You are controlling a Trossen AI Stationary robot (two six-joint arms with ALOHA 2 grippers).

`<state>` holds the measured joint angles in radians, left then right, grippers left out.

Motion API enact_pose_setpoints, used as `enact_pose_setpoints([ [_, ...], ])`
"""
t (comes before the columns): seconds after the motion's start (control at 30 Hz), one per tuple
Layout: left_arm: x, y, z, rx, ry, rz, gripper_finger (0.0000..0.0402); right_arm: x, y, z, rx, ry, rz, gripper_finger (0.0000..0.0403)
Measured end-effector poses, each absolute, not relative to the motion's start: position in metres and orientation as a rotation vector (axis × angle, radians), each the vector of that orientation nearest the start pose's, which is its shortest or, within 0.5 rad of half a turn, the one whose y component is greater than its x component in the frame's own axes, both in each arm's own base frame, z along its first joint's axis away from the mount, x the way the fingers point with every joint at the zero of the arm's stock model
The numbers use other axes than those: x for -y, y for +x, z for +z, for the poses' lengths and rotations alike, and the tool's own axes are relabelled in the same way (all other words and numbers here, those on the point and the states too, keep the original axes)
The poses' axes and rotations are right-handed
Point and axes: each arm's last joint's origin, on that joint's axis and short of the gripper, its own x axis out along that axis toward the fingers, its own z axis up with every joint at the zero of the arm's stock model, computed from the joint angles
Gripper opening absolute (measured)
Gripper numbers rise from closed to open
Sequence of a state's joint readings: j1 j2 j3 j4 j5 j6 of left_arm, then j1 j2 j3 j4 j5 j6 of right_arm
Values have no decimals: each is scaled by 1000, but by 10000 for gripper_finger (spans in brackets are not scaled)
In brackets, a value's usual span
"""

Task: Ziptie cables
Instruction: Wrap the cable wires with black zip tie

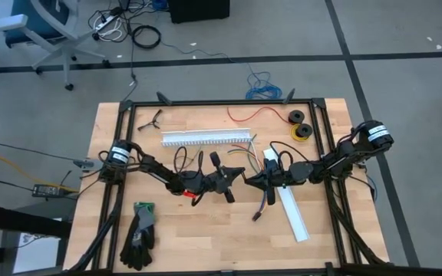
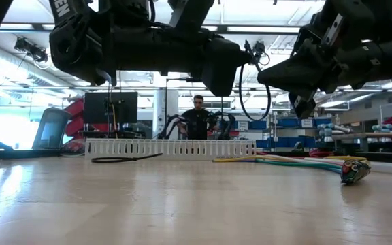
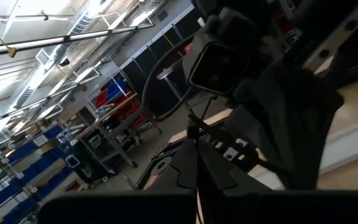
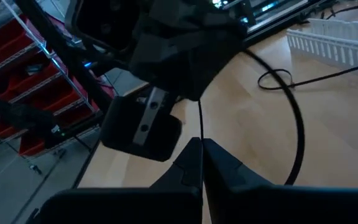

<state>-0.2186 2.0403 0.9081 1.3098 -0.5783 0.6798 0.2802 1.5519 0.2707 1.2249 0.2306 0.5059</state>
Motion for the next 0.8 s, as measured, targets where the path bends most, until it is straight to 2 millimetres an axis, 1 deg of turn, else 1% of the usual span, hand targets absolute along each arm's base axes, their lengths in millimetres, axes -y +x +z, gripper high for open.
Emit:
enact_pose_setpoints([
  [0.13, 68, 382, 160, 27, 616, 435, 1, -60, 231, 144, -77, 506, 49, 0],
  [0.5, 68, 382, 161, 45, 614, 441, 1, -60, 231, 143, -85, 513, 47, 0],
  [0.8, 69, 379, 156, 22, 627, 426, 1, -60, 231, 145, -67, 509, 50, 0],
])
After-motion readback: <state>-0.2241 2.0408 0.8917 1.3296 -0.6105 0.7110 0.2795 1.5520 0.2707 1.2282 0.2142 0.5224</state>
